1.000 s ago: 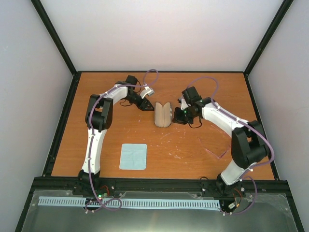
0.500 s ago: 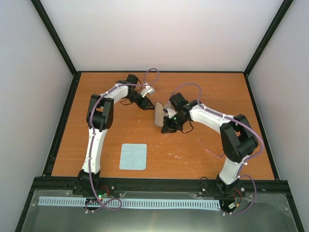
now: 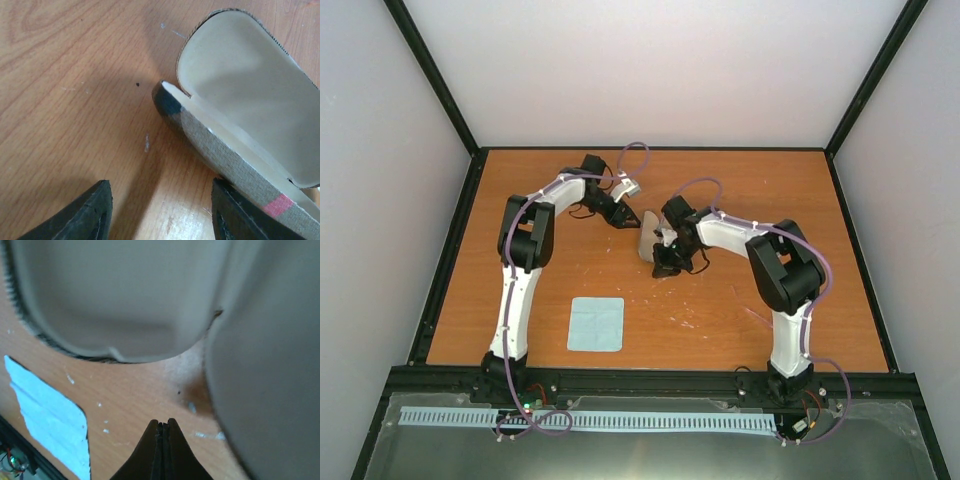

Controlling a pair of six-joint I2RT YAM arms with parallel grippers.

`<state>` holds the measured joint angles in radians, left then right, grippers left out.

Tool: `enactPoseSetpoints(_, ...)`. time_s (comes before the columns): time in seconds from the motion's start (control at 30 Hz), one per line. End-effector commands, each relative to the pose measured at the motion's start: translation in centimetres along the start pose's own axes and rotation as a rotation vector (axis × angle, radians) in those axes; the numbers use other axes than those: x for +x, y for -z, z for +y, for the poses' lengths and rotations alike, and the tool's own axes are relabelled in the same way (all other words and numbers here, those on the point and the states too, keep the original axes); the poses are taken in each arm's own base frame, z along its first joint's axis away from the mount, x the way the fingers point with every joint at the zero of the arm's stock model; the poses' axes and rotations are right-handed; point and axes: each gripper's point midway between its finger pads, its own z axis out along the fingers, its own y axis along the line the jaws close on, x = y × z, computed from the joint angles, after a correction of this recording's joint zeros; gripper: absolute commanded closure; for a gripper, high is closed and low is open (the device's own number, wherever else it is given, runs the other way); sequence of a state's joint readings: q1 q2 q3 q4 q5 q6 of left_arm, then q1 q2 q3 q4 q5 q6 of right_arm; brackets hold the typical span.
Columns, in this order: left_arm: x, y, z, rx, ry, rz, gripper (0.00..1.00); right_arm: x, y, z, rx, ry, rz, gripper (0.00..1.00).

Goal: Organize the sunglasses
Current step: Adjust the sunglasses case at the center of the board.

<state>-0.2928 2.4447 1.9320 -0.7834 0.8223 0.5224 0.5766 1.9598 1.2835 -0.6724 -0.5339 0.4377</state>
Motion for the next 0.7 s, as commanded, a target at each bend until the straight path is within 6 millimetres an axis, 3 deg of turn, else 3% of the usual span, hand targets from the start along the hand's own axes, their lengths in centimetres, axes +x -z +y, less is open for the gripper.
enactPoseSetpoints(0.0,1.1,0.1,-0.1,-0.042,-0.004,0.044,0.44,-1.7,-0.2,-1.1,0.052,-0.014,-0.036,0.97)
enactPoseSetpoints(0.27,2.0,0.8,0.7,-0.073,0.019,0.048,0.41,-2.8,0.9,-4.7,0.147,-0.089,-0.085,0.97)
enactPoseSetpoints(0.67,2.1,1.4,1.2,-0.082,0.036,0.032,0.39,-6.5,4.3,-9.4,0.240,-0.135,-0.167,0.97)
